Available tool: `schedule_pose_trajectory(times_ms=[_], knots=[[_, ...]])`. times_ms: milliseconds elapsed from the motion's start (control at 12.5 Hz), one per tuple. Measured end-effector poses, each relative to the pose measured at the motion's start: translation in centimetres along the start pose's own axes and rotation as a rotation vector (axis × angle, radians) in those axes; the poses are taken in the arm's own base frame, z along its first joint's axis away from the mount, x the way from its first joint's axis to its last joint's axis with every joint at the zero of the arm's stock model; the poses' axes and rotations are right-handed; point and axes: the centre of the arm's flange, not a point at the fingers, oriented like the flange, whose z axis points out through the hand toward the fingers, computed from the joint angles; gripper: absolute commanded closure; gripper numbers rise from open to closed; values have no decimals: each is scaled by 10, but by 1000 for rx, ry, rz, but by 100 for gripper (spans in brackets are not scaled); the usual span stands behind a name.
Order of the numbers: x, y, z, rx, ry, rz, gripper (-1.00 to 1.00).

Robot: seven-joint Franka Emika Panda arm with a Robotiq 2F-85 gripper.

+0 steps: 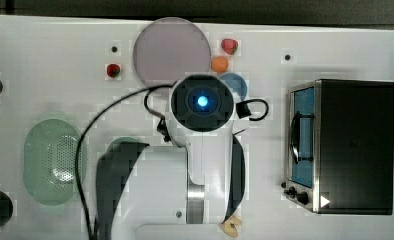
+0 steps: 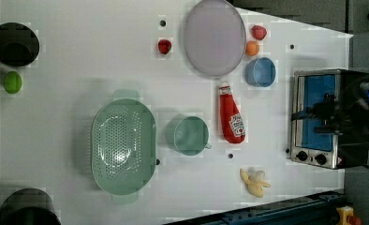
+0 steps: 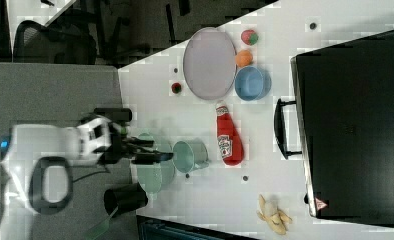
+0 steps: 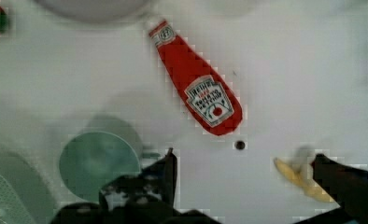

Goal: Pick Ketchup from the table and place it in strainer.

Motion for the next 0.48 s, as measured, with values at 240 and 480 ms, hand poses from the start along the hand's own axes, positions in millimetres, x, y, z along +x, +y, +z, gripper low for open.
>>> schedule_pose_trajectory(times_ms=[240, 480], knots=[[-6, 1, 50, -14, -27, -219, -100], [-4, -7, 65, -2, 60, -400, -100]])
